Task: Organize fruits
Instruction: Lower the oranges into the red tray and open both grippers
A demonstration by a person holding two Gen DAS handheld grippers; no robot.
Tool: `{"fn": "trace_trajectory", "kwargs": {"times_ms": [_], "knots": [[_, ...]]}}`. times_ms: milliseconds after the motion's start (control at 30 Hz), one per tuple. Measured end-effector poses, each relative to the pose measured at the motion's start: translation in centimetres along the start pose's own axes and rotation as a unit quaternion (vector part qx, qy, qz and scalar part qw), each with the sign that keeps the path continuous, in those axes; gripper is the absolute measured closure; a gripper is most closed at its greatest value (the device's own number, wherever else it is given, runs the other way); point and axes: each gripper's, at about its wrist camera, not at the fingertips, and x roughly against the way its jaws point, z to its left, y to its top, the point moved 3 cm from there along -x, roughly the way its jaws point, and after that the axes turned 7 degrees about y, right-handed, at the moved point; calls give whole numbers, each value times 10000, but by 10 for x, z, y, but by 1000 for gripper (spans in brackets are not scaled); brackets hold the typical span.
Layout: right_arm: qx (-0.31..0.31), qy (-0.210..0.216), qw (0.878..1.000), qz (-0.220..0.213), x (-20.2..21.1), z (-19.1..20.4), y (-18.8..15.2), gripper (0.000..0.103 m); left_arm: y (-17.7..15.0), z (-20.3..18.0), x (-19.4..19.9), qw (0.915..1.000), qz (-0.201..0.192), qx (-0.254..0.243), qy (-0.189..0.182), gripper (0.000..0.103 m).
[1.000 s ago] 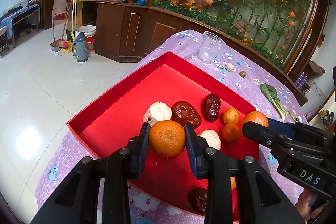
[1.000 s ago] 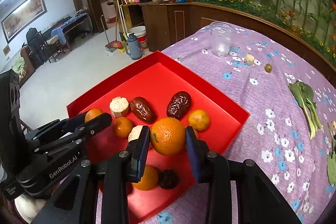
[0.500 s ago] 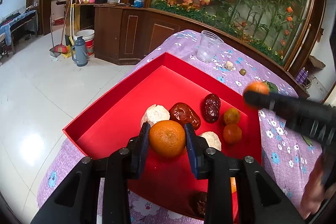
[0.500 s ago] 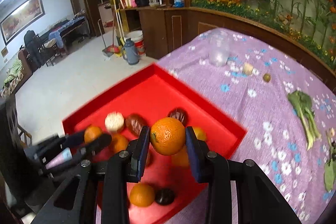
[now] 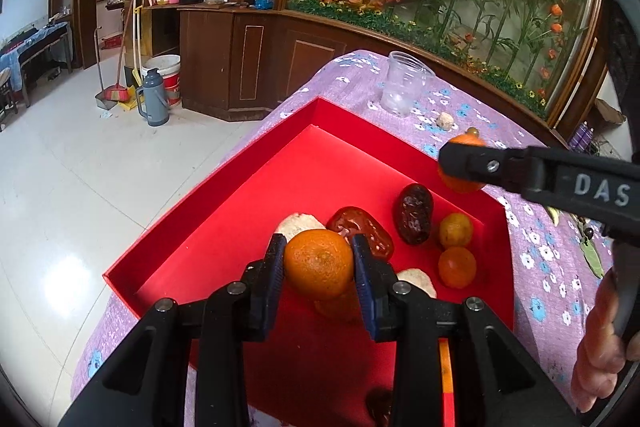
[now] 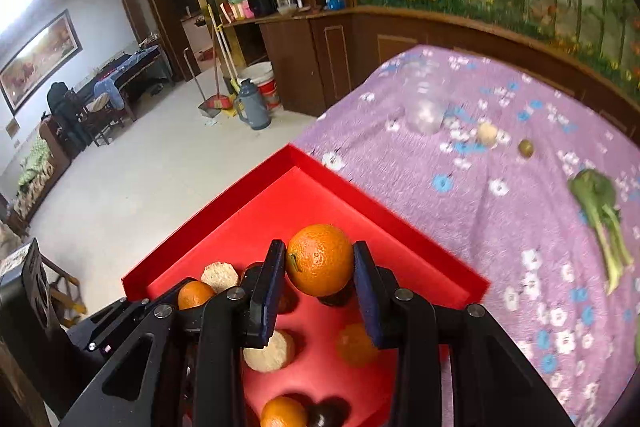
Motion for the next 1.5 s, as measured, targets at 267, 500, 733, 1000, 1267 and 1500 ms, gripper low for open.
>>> {"fn": "trace_trajectory", "kwargs": {"times_ms": [267, 500, 733, 1000, 1267, 1500], "knots": [[104, 33, 9997, 207, -31, 5, 4, 66, 6, 3, -7, 10000, 2, 20, 19, 71], [138, -11, 9995, 301, -46, 6, 4, 66, 12, 7, -12, 10000, 7, 45, -38, 71], [125, -65, 9992, 368, -55, 2, 3, 66, 24, 8, -24, 9999, 50, 85, -55, 70], [114, -158, 9992, 339, -60, -4, 3, 66, 27, 5, -34, 9999, 113, 77, -60, 70], [-90, 65, 9995, 281, -55, -7, 4, 63, 26, 16, -39, 9983, 305, 464, -186, 42], [-155, 151, 9998, 1, -28, -4, 7, 44, 27, 25, -22, 9965, 186, 768, -256, 30]]}}
